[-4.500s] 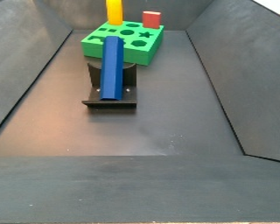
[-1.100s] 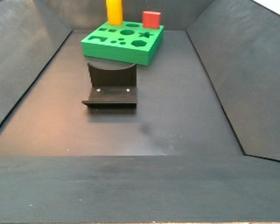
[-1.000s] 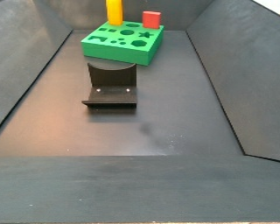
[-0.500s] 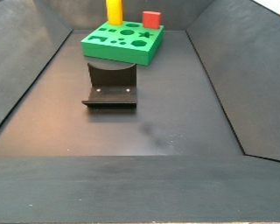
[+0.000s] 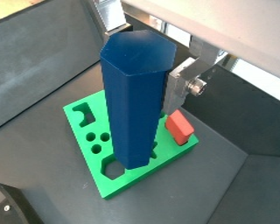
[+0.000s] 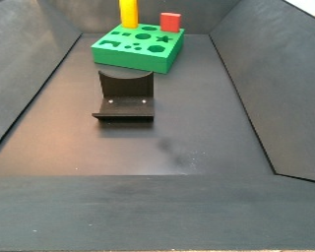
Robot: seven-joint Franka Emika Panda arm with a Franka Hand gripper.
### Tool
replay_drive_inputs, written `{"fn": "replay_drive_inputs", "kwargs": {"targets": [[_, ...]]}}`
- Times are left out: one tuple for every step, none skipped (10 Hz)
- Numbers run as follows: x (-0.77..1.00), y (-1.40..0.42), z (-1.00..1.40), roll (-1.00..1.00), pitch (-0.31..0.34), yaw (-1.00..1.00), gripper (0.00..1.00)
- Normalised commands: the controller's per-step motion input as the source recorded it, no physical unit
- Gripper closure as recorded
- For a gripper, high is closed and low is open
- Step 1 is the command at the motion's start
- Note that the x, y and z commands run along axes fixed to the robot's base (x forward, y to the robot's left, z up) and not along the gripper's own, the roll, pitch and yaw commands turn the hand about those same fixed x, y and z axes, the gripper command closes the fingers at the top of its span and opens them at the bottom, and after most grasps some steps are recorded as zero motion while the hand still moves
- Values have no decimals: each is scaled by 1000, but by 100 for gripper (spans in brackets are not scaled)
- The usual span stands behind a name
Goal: Pick up the hexagon object. Move up. Place the hexagon object on the fixture. Regrasp the hexagon object. Move to above the board. Insert the hexagon object.
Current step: Insert the hexagon object.
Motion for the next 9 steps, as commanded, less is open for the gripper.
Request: {"fn": "replay_drive_inputs", "kwargs": {"targets": [[214, 0, -494, 209, 0, -457, 100], [220, 0, -560, 153, 0, -566, 100], [243, 9, -566, 79, 0, -560, 100], [86, 23, -411, 36, 0, -363, 100], [91, 0, -374, 10, -7, -311, 100], [26, 0, -117, 27, 36, 0, 100], [34, 6, -74, 0, 0, 0, 100], [0, 146, -417, -204, -194, 23, 100], [6, 180, -520, -189, -227, 89, 100]]}}
